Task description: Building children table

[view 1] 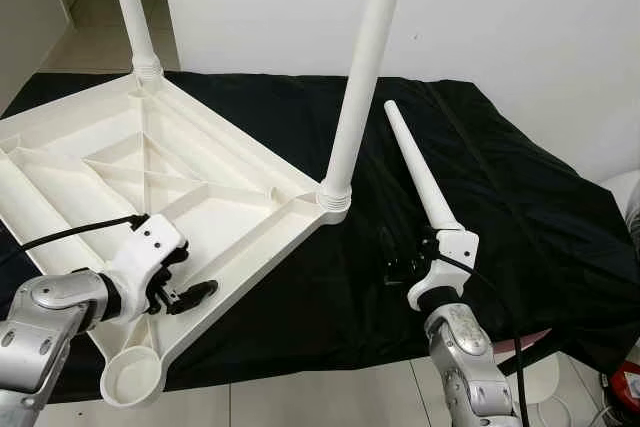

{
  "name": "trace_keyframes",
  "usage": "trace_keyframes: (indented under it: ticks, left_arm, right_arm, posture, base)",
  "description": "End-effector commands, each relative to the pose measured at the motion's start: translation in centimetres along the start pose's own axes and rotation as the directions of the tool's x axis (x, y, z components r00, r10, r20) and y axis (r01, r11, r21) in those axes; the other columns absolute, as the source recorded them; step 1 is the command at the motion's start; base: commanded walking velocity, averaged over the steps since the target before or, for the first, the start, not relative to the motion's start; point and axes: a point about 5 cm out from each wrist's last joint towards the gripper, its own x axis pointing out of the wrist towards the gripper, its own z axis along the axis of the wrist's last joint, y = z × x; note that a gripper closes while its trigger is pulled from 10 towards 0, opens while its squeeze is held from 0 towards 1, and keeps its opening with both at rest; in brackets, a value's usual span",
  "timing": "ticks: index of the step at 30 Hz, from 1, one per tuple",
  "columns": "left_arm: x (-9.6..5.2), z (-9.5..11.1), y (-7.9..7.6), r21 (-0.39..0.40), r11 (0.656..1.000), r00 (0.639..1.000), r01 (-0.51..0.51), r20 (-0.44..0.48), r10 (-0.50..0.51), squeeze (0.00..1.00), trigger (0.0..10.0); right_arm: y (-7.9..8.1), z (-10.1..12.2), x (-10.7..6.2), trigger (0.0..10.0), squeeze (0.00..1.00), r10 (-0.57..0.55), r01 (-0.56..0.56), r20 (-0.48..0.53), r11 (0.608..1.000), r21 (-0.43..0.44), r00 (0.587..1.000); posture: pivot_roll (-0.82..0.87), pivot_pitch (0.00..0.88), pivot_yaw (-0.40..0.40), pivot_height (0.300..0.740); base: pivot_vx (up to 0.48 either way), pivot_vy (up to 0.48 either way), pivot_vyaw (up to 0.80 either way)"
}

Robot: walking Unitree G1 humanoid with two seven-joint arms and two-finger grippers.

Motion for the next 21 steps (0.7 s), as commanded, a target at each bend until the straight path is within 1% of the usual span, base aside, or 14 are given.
trace_keyframes:
  ticks: [1,3,5,6,7,8,9,11,12,13,16,18,19,21]
  left_arm:
    - [0.7,-0.1,-0.1,0.004,1.0,1.0,-0.012,-0.015,0.012,0.0,0.0]
    - [1.3,0.2,0.1,0.012,0.999,0.999,-0.037,-0.002,0.037,0.0,0.0]
    - [1.4,0.4,0.2,0.017,0.999,0.999,-0.043,0.004,0.043,0.0,0.0]
    - [2.0,0.8,0.4,0.015,0.997,0.997,-0.075,0.023,0.075,0.0,0.0]
    - [2.0,0.8,0.4,0.015,0.997,0.997,-0.075,0.023,0.075,0.0,0.0]
    - [2.6,1.3,0.6,0.014,0.994,0.994,-0.104,0.039,0.104,0.0,0.0]
    - [2.6,1.3,0.6,0.014,0.994,0.994,-0.104,0.039,0.104,0.0,0.0]
    - [4.3,2.3,0.9,0.001,0.987,0.985,-0.16,0.066,0.159,0.0,0.0]
    - [5.2,2.9,0.7,-0.001,0.985,0.982,-0.173,0.073,0.172,0.0,0.0]
    - [5.9,3.2,0.6,-0.001,0.984,0.981,-0.179,0.077,0.178,0.0,0.0]
    - [6.2,3.4,0.6,0.0,0.984,0.981,-0.181,0.078,0.18,0.0,0.0]
    - [7.8,4.6,0.6,-0.005,0.979,0.974,-0.204,0.096,0.203,0.0,0.0]
    - [7.8,4.6,0.6,-0.005,0.979,0.974,-0.204,0.096,0.203,0.0,0.0]
    - [9.6,6.5,0.3,-0.013,0.976,0.967,-0.216,0.137,0.215,0.0,0.0]
  right_arm:
    - [-0.2,-0.1,0.1,10.0,0.0,-0.014,0.013,-0.002,1.0,-0.008,1.0]
    - [-0.2,0.0,0.1,10.0,0.0,-0.017,0.017,0.0,1.0,-0.007,1.0]
    - [-0.2,0.0,0.1,10.0,0.0,-0.017,0.017,0.001,1.0,-0.007,1.0]
    - [-0.2,0.0,0.2,10.0,0.0,-0.021,0.021,0.002,1.0,-0.005,1.0]
    - [-0.2,0.0,0.2,10.0,0.0,-0.021,0.021,0.002,1.0,-0.005,1.0]
    - [-0.1,0.0,0.2,10.0,0.0,-0.023,0.023,0.003,1.0,-0.003,1.0]
    - [-0.1,0.0,0.2,10.0,0.0,-0.023,0.023,0.003,1.0,-0.003,1.0]
    - [-0.1,0.0,0.2,10.0,0.0,-0.031,0.031,0.005,1.0,0.001,0.999]
    - [-0.1,0.0,0.1,10.0,0.0,-0.036,0.036,0.006,0.999,0.003,0.999]
    - [-0.1,0.0,0.1,10.0,0.0,-0.039,0.039,0.006,0.999,0.005,0.999]
    - [-0.1,-0.1,0.1,10.0,0.0,-0.04,0.04,0.007,0.999,0.006,0.999]
    - [0.0,-0.1,0.1,10.0,0.0,-0.045,0.045,0.007,0.999,0.01,0.999]
    - [0.0,-0.1,0.1,10.0,0.0,-0.045,0.045,0.007,0.999,0.01,0.999]
    - [0.2,0.0,0.1,10.0,0.0,-0.048,0.048,0.008,0.999,0.015,0.999]
  posture:
    - [0.08,0.053,-0.072,0.74]
    - [0.08,0.061,-0.07,0.74]
    - [0.08,0.061,-0.07,0.74]
    - [0.08,0.064,-0.068,0.74]
    - [0.08,0.064,-0.068,0.74]
    - [0.08,0.066,-0.067,0.74]
    - [0.08,0.066,-0.067,0.74]
    - [0.07,0.071,-0.062,0.74]
    - [0.07,0.071,-0.062,0.74]
    - [0.07,0.071,-0.062,0.74]
    - [0.07,0.071,-0.062,0.74]
    - [0.06,0.079,-0.056,0.74]
    - [0.06,0.079,-0.056,0.74]
    - [0.05,0.081,-0.054,0.74]
  base:
    - [0.0,0.0,0.0]
    - [0.0,0.0,0.0]
    - [0.0,0.0,0.0]
    - [0.0,0.0,0.0]
    - [0.0,0.0,0.0]
    - [0.0,0.0,0.0]
    - [0.0,0.0,0.0]
    - [0.0,0.0,0.0]
    - [0.0,0.0,0.0]
    - [0.0,0.0,0.0]
    - [0.0,0.0,0.0]
    - [0.0,0.0,0.0]
    - [0.0,0.0,0.0]
    - [0.0,0.0,0.0]
